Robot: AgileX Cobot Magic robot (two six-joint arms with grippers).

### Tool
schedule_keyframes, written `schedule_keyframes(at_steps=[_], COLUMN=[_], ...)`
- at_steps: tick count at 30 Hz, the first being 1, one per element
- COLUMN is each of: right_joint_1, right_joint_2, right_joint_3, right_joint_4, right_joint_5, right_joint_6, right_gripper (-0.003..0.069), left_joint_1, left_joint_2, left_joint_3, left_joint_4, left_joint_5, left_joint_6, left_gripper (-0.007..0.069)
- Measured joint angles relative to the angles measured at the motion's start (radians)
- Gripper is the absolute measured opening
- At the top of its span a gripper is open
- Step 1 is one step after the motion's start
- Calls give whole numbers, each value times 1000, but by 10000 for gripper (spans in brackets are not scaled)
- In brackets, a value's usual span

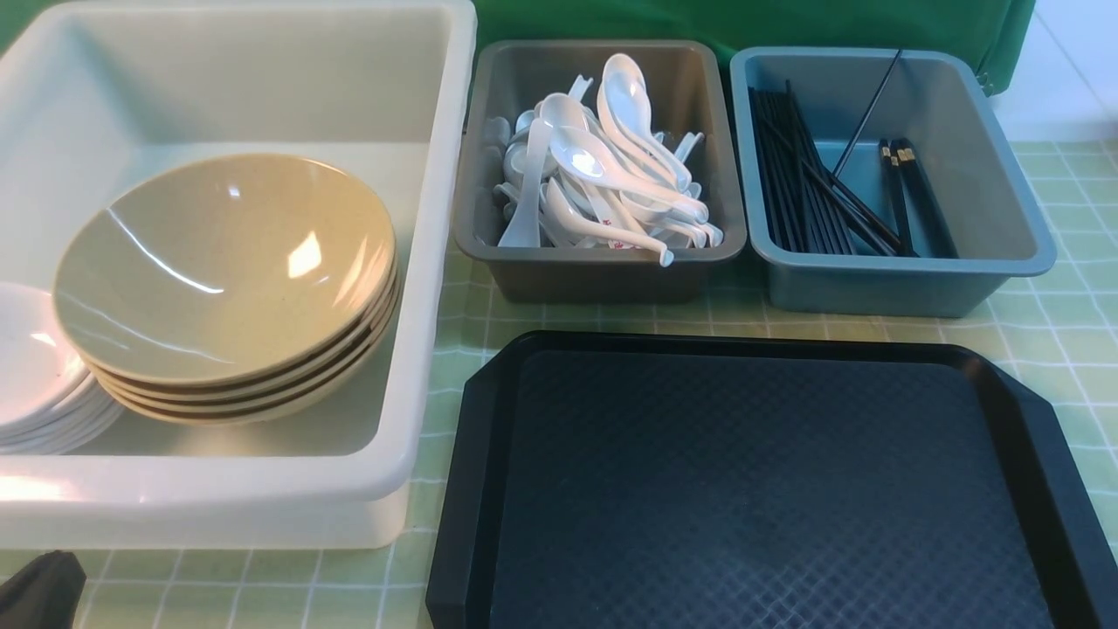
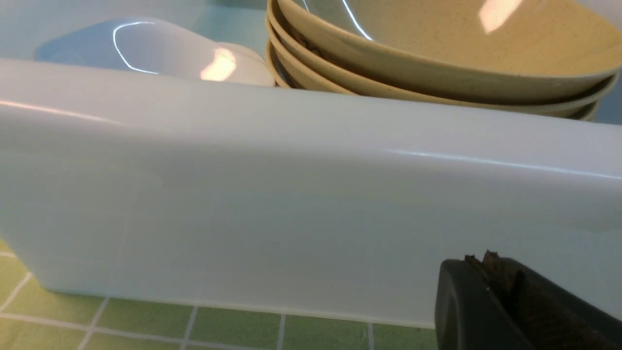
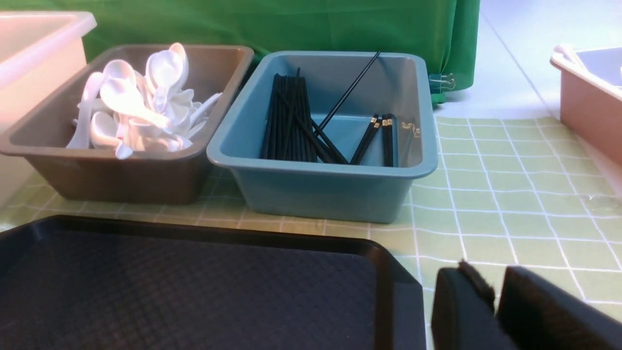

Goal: On green table put chopsticks spoon bowls plates into blue grey white boxes.

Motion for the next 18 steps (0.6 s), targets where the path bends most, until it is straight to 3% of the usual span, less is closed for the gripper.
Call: schedule_keyframes(at_steps=[4, 9, 18], right_joint_1=[0, -1, -2], right_joint_2=[0, 0, -4], right_joint_3=[0, 1, 74], right_joint_4=[1, 25, -17], right_joint_5=[0, -1, 8], right_joint_6=[-26, -181, -205], right_gripper=[134, 141, 146], left_joint_1=[0, 0, 0], left_joint_2=[0, 0, 0], left_joint_3=[0, 0, 0], left_joint_4=[0, 0, 0], left_joint_5=[0, 0, 0], left_joint_6=[0, 0, 0], left_gripper=[-1, -1, -1])
